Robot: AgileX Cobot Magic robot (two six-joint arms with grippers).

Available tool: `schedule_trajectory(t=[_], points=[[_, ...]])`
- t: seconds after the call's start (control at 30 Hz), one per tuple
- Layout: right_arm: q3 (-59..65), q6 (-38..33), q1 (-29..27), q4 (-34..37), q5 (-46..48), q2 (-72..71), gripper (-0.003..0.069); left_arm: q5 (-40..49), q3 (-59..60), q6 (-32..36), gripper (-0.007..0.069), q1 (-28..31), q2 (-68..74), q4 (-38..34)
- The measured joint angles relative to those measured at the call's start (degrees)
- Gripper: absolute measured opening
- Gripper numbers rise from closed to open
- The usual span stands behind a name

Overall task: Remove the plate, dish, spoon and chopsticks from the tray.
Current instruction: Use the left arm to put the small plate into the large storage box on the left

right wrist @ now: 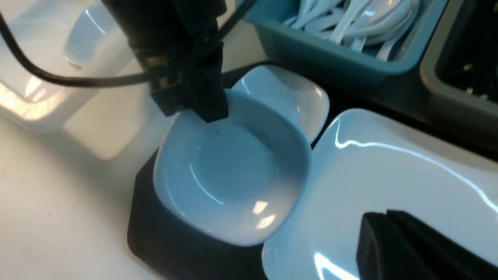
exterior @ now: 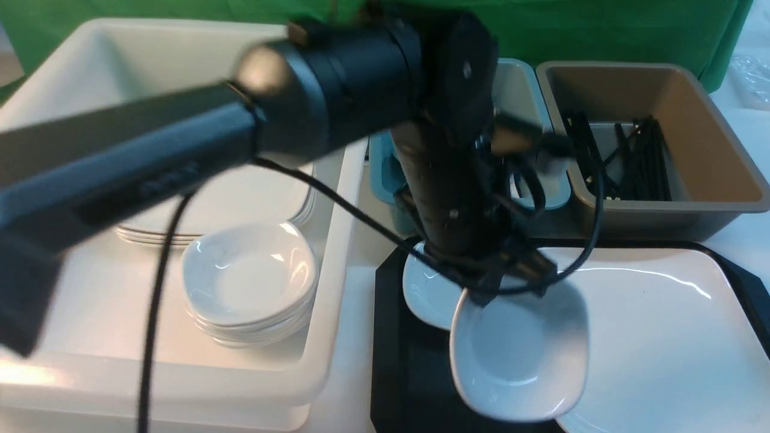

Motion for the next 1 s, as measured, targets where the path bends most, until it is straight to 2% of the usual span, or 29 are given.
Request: schedule_trajectory(t=[0.13, 0.3, 0.47, 0.57, 0.6, 0.63, 0.67, 0.73, 0.8, 0.87, 0.9, 1.0], points=[[-5.08, -0.85, 0.00, 1.32, 0.04, 0.19, 0.0027, 0.14, -0.65, -0.81, 0.0034, 2.15, -5.02, -0.80], [-11.58, -5.76, 0.00, 6.84, 2.40, 3.27, 0.0027, 0.21, -0.65, -1.52, 0.0034, 11.41, -11.65, -4.03], [-16.96, -11.37, 0.00, 14.99, 6.57, 9.35, 0.0024, -1.14, 3.29, -0.78, 0.0034, 25.41, -18.56, -11.17], [-19.99, -13.47, 1.40, 19.29, 8.40, 14.91, 0.0024, -5.61, 13.84, 1.54, 0.0034, 37.04, -24.34, -18.69], [-19.99, -13.58, 1.61, 19.36, 8.40, 14.91, 0.0024, -5.62, 14.51, 1.61, 0.0034, 37.61, -24.35, -18.69], [-20.80, -14.01, 3.89, 19.40, 8.13, 17.50, 0.0024, -8.96, 20.98, 2.49, 0.0034, 42.33, -26.99, -22.10], [-20.80, -14.01, 3.89, 19.40, 8.13, 17.50, 0.0024, -8.97, 21.71, 2.64, 0.0034, 42.79, -26.99, -22.10], [-21.11, -14.20, 9.69, 18.41, 5.85, 20.98, 0.0024, -14.79, 31.18, 3.27, 0.0034, 47.71, -29.97, -25.55], [-21.16, -13.98, 13.39, 16.70, 3.33, 23.21, 0.0024, -18.27, 36.60, 3.34, 0.0034, 49.29, -31.10, -26.79], [-21.46, -11.72, 20.14, 11.31, -2.84, 26.72, 0.0024, -23.04, 43.70, 3.42, 0.0034, 50.06, -31.65, -28.79], [-21.43, -11.43, 20.68, 10.74, -2.83, 26.74, 0.0024, -23.04, 43.70, 3.42, 0.0034, 50.06, -31.65, -28.79], [-23.30, -5.82, 28.92, 0.69, -7.83, 32.10, 0.0024, -30.66, 51.10, 3.59, 0.0034, 49.77, -31.65, -33.24]])
